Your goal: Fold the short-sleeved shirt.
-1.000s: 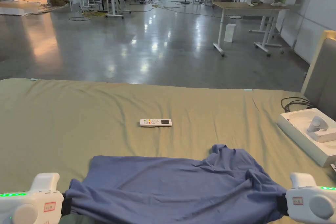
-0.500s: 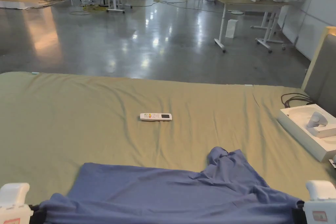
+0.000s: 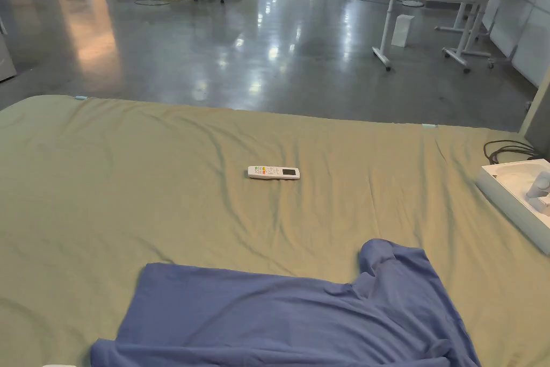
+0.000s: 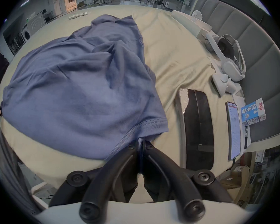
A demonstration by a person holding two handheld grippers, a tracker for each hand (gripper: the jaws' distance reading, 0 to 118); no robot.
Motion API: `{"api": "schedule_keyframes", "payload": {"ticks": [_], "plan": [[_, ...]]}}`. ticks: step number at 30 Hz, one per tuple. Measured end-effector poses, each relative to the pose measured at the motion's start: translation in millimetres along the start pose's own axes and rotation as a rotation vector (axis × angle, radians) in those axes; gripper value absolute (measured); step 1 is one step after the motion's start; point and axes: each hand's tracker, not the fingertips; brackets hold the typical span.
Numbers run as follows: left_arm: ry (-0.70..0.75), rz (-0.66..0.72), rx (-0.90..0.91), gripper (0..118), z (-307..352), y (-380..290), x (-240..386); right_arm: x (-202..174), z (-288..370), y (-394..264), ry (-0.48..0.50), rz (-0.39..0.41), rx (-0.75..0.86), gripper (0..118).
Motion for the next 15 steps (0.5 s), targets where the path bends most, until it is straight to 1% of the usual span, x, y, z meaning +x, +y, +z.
{"api": "schedule_keyframes", "payload": {"ticks": [3,5,6,7,8,9,12,15], "plan": [[-0.006,0.004,0.001,5,3,0,-2,-2,4,2,-0.017,-0.005,0.025,6],[-0.017,0.021,0.006,6,10,1,-4,-3,15,5,-0.03,-0.021,0.035,18],[-0.026,0.04,0.011,7,14,2,-5,-3,24,7,-0.041,-0.025,0.054,28],[-0.029,0.05,0.02,13,19,3,-4,-2,35,10,-0.051,-0.029,0.097,50],[-0.029,0.05,0.039,15,25,3,-4,-2,46,15,-0.054,-0.034,0.146,64],[-0.022,0.041,0.069,15,32,5,-1,-2,56,20,-0.057,-0.041,0.19,68],[-0.048,-0.025,0.18,15,58,16,15,-7,88,38,-0.043,-0.067,0.35,67],[-0.017,-0.086,0.359,15,85,30,37,-21,115,59,-0.001,-0.083,0.529,67]]}}
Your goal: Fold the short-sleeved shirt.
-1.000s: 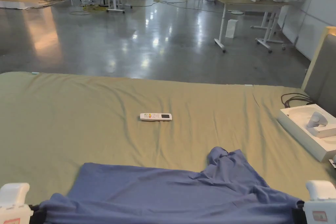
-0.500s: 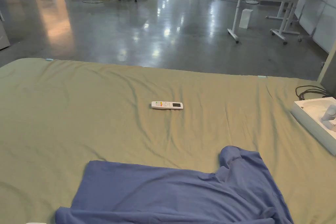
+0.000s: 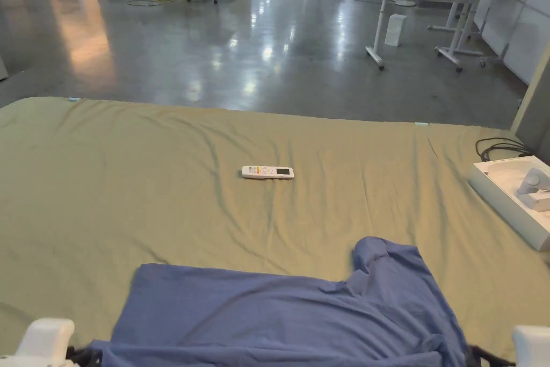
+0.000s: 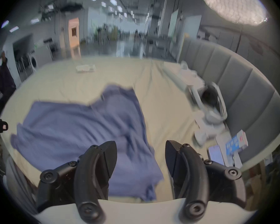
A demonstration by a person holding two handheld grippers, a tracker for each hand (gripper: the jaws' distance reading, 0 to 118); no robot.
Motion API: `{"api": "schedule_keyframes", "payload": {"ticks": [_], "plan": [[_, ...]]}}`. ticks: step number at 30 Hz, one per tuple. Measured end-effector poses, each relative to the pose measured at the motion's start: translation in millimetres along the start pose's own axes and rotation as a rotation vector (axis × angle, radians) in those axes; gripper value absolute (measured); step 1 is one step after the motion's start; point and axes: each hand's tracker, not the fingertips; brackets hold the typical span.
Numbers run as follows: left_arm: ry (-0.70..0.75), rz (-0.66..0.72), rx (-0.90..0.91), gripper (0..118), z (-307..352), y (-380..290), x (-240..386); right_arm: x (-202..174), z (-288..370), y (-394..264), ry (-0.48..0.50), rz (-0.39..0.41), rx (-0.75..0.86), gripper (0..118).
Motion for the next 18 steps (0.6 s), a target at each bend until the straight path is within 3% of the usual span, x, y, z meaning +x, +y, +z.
{"api": "schedule_keyframes", "payload": {"ticks": [7,9,13,15,18], "plan": [[0.043,-0.04,0.389,15,36,47,47,-53,25,44,0.084,-0.031,0.337,64],[0.021,-0.002,0.469,14,45,58,57,-68,29,51,0.082,-0.031,0.403,53],[0.056,0.002,0.584,1,58,69,75,-87,37,59,0.074,-0.024,0.48,7],[0.031,0.007,0.61,1,64,72,78,-94,40,62,0.054,-0.025,0.506,0],[0.041,0.018,0.624,1,66,76,82,-97,42,65,0.059,-0.033,0.53,0]]}}
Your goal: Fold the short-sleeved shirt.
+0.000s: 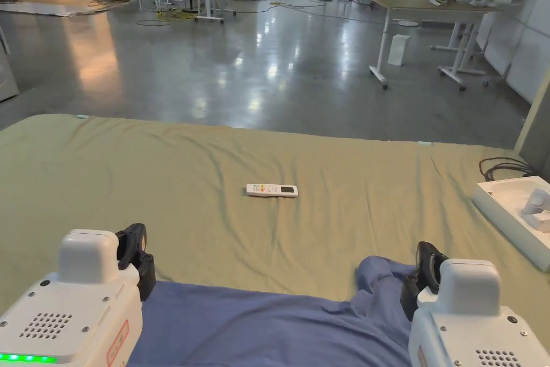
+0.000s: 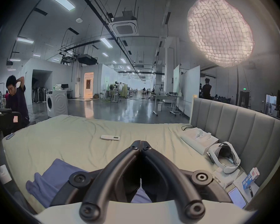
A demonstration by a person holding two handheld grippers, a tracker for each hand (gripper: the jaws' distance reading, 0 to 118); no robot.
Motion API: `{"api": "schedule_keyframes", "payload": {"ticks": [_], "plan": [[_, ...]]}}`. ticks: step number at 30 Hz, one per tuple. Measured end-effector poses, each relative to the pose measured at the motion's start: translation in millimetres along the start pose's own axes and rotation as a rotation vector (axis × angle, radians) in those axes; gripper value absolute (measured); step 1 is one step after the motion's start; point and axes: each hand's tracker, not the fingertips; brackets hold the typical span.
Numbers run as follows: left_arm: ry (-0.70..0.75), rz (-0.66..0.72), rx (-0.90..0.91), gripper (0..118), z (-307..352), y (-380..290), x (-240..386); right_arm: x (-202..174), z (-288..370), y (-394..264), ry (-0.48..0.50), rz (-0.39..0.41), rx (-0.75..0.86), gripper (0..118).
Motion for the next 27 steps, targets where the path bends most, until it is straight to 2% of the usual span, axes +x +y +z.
{"api": "schedule_keyframes", "payload": {"ticks": [6,10,13,23,24,25,26,27], "plan": [[-0.001,0.025,-0.059,1,-15,-7,-10,1,-9,1,0.001,-0.02,-0.022,0],[-0.065,0.146,-0.232,1,-49,-19,-39,4,-17,-5,0.005,-0.011,-0.06,0],[-0.058,0.168,-0.404,1,-91,-32,-63,5,-24,-11,0.008,0.004,-0.094,0],[-0.034,0.074,-0.718,1,-218,-75,-102,12,-56,-39,-0.005,0.024,-0.219,0],[-0.039,0.081,-0.751,3,-231,-78,-105,13,-59,-42,-0.006,0.03,-0.233,0],[-0.039,0.085,-0.789,20,-243,-81,-108,14,-62,-45,-0.007,0.034,-0.244,0],[-0.035,0.102,-0.829,46,-255,-84,-113,14,-64,-48,-0.009,0.038,-0.257,0],[-0.023,0.122,-0.848,62,-263,-87,-116,15,-67,-50,-0.012,0.042,-0.268,0]]}}
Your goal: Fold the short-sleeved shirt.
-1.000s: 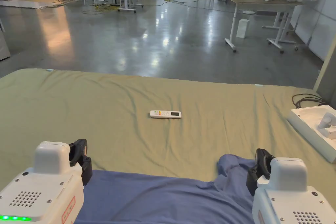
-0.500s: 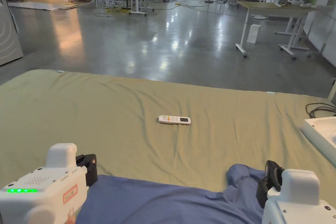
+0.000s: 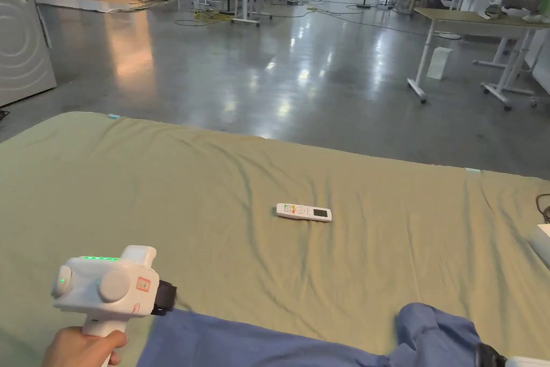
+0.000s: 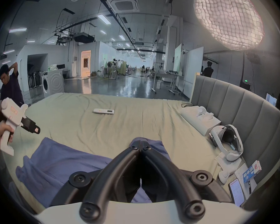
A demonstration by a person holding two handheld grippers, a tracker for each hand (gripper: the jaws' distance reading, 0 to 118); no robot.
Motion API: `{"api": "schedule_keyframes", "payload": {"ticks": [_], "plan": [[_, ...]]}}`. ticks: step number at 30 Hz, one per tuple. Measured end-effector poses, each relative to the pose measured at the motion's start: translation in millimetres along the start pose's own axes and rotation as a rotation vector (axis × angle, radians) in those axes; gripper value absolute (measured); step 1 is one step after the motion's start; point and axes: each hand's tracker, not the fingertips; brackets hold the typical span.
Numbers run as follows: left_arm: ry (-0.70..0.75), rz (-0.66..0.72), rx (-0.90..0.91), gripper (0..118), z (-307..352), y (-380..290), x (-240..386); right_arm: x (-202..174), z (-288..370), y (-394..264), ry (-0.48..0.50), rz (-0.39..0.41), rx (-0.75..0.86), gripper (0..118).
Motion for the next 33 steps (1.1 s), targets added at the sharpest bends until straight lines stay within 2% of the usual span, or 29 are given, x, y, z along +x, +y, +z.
{"api": "schedule_keyframes", "payload": {"ticks": [4,12,16,22,33], "plan": [[0.018,0.001,-0.005,64,-21,12,-2,4,-12,-9,-0.013,-0.005,-0.042,0],[0.068,-0.029,-0.127,64,-63,17,1,11,-30,-21,-0.028,-0.013,-0.109,0],[0.094,0.003,-0.202,64,-84,10,-2,11,-32,-23,-0.03,-0.009,-0.123,0],[0.149,-0.032,-0.175,64,-80,7,12,13,-34,-27,-0.034,-0.004,-0.139,0],[0.176,0.011,-0.17,63,-82,4,11,13,-36,-35,-0.035,-0.019,-0.171,0]]}}
